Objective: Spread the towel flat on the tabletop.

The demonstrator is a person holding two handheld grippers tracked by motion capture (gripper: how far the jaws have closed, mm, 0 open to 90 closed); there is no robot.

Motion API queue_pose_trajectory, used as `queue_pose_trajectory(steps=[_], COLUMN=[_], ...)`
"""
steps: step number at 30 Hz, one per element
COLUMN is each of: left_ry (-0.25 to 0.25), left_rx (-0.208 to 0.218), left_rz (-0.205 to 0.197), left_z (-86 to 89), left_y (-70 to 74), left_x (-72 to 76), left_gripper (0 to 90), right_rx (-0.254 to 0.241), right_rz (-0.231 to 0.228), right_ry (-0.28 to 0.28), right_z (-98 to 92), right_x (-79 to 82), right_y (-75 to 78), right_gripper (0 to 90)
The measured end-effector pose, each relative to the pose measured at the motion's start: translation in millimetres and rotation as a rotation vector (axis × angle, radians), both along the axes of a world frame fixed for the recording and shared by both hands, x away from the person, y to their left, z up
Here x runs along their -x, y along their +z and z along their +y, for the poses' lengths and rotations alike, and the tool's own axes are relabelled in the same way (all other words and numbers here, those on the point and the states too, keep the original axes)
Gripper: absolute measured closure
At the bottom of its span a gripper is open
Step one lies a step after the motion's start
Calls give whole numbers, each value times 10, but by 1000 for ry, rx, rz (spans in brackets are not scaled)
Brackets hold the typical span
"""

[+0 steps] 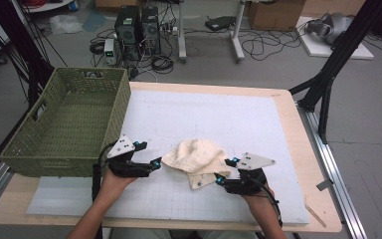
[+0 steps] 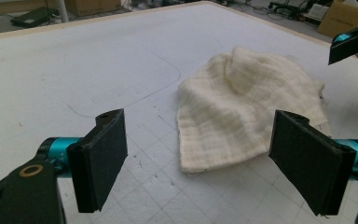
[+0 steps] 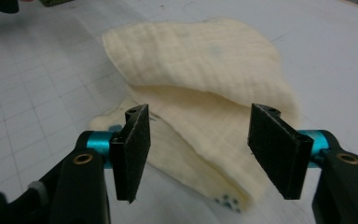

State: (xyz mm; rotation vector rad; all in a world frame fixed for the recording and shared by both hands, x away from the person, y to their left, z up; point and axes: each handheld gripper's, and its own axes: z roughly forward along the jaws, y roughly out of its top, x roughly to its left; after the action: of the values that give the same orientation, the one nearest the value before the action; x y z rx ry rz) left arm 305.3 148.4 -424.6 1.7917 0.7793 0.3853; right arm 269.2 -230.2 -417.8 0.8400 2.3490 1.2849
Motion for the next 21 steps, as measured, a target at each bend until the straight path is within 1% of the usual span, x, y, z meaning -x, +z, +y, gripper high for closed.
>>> queue_pose_trajectory(steps=[1,6,10,12,14,16,17,19,20,21], left_ry=[0,7,10,9,11,11,13,17,20,28], left_rx=[-2,1,-1,-2,-2,-5,-2,-13,-15,-19], left_rz=[-1,-4,-4,-4,-2,2,4,8,10,13], left_z=[2,11,12,12,12,13,8,12,13,16], left_y=[-1,1,1,0,-2,-13,-18,-25,-28,-29], left_x=[0,1,0,0,-3,-13,-15,-17,-18,-18], left_gripper=[195,196,195,195,195,195,195,195,196,196], right_rx=[8,37,67,84,99,110,117,139,142,137], right_rz=[-2,25,36,46,48,69,78,101,105,107], right_ry=[11,84,124,133,130,125,124,115,113,111], right_z=[46,358,538,602,640,677,690,720,728,729], right_x=[-21,-123,-183,-208,-228,-259,-281,-316,-327,-336], right_y=[-7,-82,-140,-167,-189,-220,-235,-271,-281,-279], right_gripper=[397,451,486,485,478,482,494,534,555,594])
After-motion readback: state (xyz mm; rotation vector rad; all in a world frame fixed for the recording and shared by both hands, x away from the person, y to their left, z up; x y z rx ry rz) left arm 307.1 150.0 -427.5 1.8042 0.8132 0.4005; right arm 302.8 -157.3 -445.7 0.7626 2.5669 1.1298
